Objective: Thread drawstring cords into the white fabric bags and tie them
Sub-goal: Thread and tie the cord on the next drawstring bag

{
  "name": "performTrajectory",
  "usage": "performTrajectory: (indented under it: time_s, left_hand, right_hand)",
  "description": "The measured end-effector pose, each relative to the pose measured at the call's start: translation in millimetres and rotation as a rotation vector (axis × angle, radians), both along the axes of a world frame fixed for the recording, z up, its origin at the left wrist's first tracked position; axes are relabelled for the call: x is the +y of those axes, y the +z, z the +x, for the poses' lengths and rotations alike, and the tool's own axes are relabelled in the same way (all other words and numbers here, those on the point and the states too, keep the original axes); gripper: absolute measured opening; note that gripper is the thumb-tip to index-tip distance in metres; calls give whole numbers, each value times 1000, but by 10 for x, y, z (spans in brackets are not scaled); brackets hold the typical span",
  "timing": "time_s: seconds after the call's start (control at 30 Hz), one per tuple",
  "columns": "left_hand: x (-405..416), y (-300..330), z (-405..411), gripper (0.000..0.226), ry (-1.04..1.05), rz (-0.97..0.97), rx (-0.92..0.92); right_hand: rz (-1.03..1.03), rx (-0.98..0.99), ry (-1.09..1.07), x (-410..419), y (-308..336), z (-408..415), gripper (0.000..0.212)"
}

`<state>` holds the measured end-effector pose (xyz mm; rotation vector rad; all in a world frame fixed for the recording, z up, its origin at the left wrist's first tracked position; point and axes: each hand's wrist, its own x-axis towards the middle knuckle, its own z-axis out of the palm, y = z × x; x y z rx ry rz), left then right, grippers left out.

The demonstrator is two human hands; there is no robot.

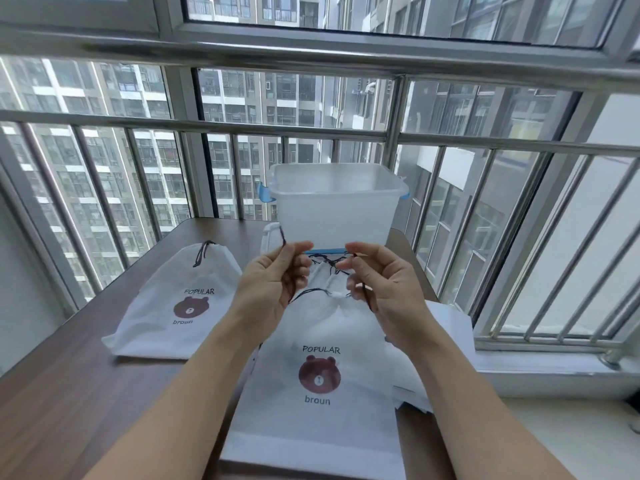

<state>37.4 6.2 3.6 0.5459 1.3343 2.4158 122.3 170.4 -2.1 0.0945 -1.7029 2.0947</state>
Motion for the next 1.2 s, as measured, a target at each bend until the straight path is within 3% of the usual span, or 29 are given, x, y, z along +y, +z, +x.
performTrajectory:
  time_s: [0.13,0.3,0.43,0.53,0.6,0.8,1.0,1.2]
  left_hand:
    - [32,-49,89,28,8,-141,50]
    - [109,-31,214,40,14,-300,180]
    - [116,15,285,64,-42,-463,199]
    - [108,15,283,49,-127,-521,148]
    - [112,0,270,26,-172,-517,116]
    - [17,12,239,3,-412,-293,-56]
    - [78,-64,267,12,-336,-449,102]
    - [137,-51,291,29,-314,-371,14]
  right_hand:
    - [-13,-60,191,-39,39,27,46]
    - [-41,-40,246,-67,29,47,25]
    - [33,22,127,-62,15,22,22]
    - [193,20,48,-66,8,25,11]
    - [242,11,68,-100,14,30,8]
    - [155,-54,76,-163,-11,19,13]
    - [219,-21,34,-161,-39,18,24]
    - [37,-95,78,-91,-37,16,28]
